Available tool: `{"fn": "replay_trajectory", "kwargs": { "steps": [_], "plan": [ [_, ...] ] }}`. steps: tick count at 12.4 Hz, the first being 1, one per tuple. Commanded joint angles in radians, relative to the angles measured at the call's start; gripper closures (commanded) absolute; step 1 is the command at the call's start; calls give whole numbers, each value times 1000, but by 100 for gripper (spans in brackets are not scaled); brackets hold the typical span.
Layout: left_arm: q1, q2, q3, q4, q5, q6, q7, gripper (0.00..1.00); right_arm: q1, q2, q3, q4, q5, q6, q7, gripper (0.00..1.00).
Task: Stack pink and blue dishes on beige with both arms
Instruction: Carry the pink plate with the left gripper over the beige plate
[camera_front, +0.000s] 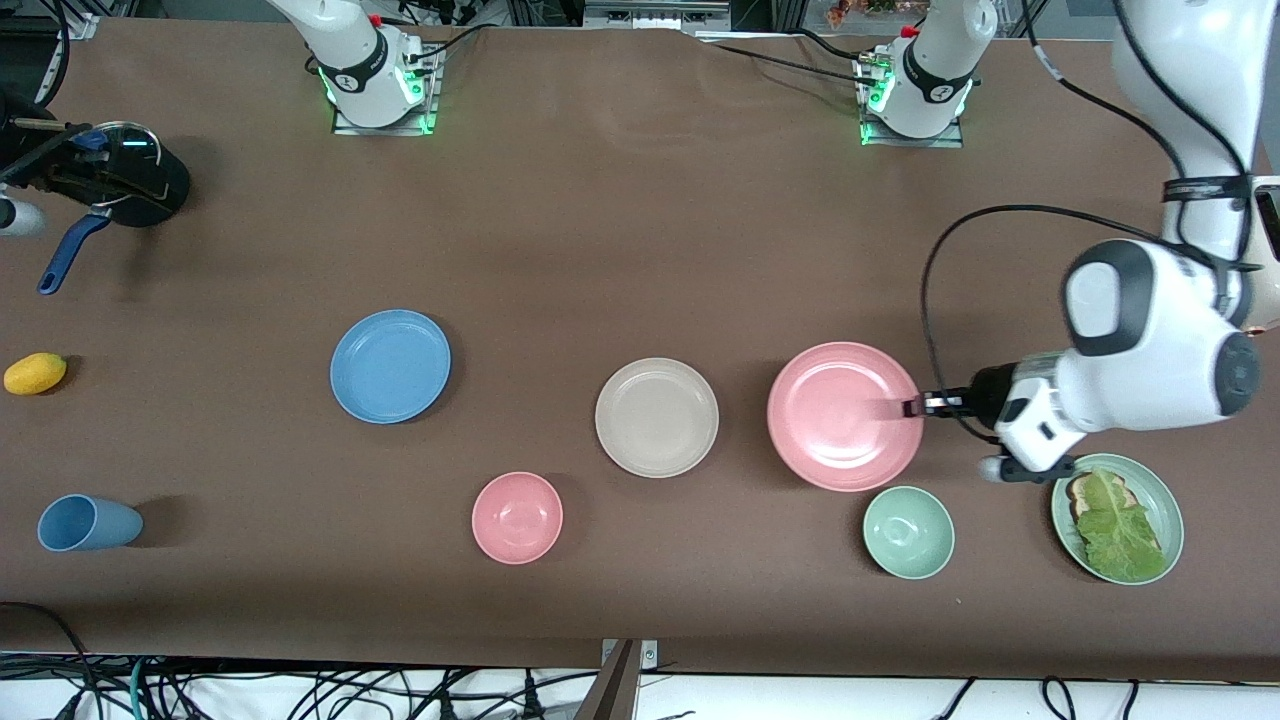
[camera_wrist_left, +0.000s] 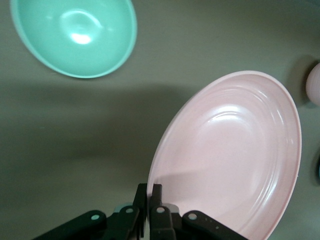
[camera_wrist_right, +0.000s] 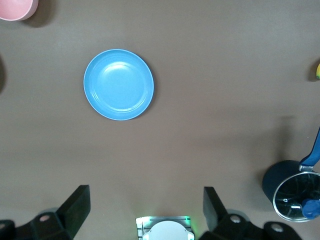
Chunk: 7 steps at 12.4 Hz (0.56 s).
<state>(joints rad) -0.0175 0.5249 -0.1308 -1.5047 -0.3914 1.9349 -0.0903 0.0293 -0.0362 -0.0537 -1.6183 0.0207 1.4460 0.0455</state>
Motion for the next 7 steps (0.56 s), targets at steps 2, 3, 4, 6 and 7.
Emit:
{"fn": "replay_trajectory", "kwargs": {
  "steps": [2, 3, 4, 6, 7],
  "plan": [
    [-146, 20, 13, -26, 20, 146, -158, 100, 0, -7, -2, 8, 8, -15, -4, 0],
    [-169, 35, 14, -26, 20, 176, -161, 100, 0, -7, -3, 8, 8, -15, -4, 0],
    [-189, 46, 14, -28, 20, 199, -163, 100, 0, -7, -3, 8, 8, -15, -4, 0],
    [-223, 61, 17, -28, 67, 222, -218, 100, 0, -7, -2, 8, 8, -13, -3, 0],
    [-249, 69, 16, -28, 119, 240, -261, 100, 0, -7, -2, 8, 8, -15, -4, 0]
  ]
}}
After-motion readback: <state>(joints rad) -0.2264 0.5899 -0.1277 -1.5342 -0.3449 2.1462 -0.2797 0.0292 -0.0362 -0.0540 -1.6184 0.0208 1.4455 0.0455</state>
